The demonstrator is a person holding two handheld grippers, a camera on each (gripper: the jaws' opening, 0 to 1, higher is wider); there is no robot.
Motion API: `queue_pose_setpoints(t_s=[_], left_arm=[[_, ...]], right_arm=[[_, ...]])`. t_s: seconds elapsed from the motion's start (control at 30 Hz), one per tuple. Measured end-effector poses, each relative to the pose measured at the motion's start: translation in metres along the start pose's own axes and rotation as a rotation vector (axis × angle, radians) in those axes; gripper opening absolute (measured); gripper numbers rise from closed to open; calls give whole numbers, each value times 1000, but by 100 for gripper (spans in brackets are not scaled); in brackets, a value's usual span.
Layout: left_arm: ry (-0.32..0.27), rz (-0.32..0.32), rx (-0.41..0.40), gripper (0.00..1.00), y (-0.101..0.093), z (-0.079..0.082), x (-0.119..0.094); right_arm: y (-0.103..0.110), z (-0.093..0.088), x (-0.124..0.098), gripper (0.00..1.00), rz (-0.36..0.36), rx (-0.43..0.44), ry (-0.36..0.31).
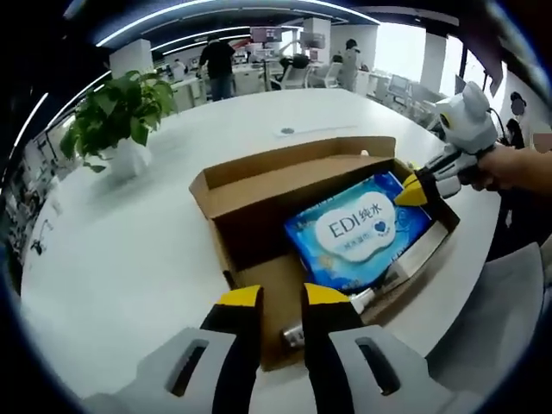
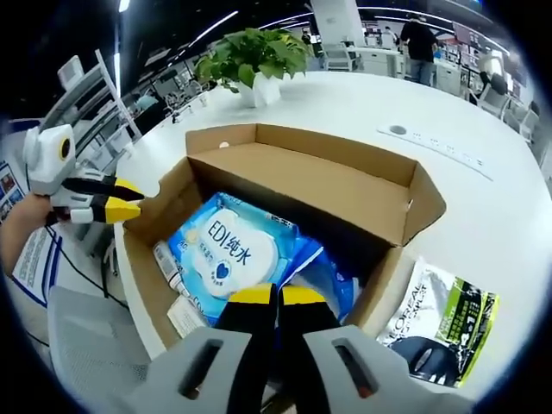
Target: Operate the shoe box by opening the lid, removing the specified soft item, and placing it in the target area until the item is outside and the box remains undamaged.
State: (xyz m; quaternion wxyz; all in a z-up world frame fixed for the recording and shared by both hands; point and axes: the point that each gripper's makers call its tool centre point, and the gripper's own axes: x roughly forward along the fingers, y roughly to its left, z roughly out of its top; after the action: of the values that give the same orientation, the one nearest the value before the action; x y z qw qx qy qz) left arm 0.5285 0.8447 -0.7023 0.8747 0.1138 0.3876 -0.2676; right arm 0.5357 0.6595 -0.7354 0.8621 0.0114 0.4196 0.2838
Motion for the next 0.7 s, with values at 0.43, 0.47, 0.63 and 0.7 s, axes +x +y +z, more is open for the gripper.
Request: queue_pose_setpoints(t_s=[0.43,0.47,0.63,0.7], left_arm=[[59,-114,-56,19,-17,-3,39],[72,-125,-74,19,-19,-5,42],[95,-170,-145,17,-27,-6,52],[114,-200,-176,18,-31,-9,57]], right_arm=[[0,-1,0,0,-3,-23,-3],[-1,-1,0,0,-2,-20,-4],[-1,-2,0,0,4,-8,-8],[-1,-2,0,0,5,-5,-10]])
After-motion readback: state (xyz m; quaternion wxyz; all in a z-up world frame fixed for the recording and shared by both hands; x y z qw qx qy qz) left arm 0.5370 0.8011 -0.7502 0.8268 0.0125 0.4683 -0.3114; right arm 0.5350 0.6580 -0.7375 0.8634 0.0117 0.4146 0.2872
